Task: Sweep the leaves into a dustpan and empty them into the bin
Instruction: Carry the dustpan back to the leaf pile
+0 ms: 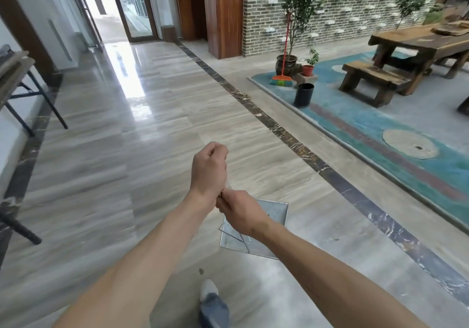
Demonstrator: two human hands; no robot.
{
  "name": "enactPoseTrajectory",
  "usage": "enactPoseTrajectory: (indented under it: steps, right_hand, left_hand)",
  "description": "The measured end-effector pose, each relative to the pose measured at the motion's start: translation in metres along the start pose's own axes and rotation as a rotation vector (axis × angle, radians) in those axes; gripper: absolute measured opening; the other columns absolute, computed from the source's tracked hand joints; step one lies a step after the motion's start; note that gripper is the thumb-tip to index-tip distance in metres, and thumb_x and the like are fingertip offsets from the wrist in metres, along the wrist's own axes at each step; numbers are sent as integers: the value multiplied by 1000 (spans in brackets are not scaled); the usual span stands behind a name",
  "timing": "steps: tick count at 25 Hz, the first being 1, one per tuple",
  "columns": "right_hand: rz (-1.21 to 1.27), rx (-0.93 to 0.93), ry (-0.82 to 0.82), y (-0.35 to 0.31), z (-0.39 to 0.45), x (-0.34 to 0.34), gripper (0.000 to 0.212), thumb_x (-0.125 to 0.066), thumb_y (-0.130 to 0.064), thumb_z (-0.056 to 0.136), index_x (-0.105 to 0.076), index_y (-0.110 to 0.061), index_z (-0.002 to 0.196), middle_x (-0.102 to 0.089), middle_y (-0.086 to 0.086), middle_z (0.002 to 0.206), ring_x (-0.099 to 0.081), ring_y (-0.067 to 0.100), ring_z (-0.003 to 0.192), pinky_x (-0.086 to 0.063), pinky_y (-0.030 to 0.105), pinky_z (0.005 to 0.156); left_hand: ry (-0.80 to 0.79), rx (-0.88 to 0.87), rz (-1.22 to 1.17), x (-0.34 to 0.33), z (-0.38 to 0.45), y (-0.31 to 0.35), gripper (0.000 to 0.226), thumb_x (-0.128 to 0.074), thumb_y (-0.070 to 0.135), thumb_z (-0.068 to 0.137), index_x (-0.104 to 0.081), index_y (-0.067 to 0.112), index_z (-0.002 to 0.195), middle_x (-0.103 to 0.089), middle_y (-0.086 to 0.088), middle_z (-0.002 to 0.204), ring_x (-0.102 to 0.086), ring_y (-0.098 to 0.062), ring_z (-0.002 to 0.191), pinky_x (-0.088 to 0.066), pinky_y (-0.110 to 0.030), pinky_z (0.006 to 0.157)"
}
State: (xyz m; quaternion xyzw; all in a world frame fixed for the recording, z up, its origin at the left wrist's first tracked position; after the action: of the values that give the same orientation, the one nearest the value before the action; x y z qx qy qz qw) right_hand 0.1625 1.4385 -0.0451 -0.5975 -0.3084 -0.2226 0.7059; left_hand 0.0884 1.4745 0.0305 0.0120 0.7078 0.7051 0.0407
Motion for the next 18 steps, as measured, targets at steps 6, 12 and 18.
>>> enactPoseTrajectory:
  steps: [6, 12, 18]
  right_hand:
    - [-29, -84, 61, 67, 180, 36, 23, -39, -29, 96, -51, -13, 86, -69, 10, 83, -62, 32, 79, -50, 44, 71]
    - [-19, -105, 65, 129, 347, 77, 24, -38, -25, 93, -37, -24, 70, -49, -2, 61, -42, 23, 61, -38, 38, 58]
    - [10, -58, 56, 223, 506, 120, 14, -37, -29, 90, -42, -26, 78, -57, -3, 70, -45, 18, 63, -38, 35, 59]
  left_hand:
    - [-50, -1, 10, -26, 204, -9, 30, -46, 14, 77, -31, 22, 53, -27, 6, 49, -18, -13, 45, -16, -23, 43]
    - [-100, -33, 36, -63, 388, -11, 37, -47, 16, 79, -34, 27, 46, -27, 9, 48, -18, -13, 45, -17, -25, 45]
    - [-88, -43, 72, -119, 569, -35, 29, -49, 20, 77, -31, 23, 54, -24, 0, 56, -17, -16, 51, -16, -26, 47]
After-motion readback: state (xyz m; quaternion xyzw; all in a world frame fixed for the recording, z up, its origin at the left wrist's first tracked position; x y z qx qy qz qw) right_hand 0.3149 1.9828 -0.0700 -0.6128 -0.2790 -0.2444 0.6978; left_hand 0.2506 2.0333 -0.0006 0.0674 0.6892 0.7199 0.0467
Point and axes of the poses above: each hand's wrist, its own z-axis towards the middle knuckle, its own x-axis out of the back of the hand, y = z × x, the point moved 6 cm from there along z, towards the middle knuckle
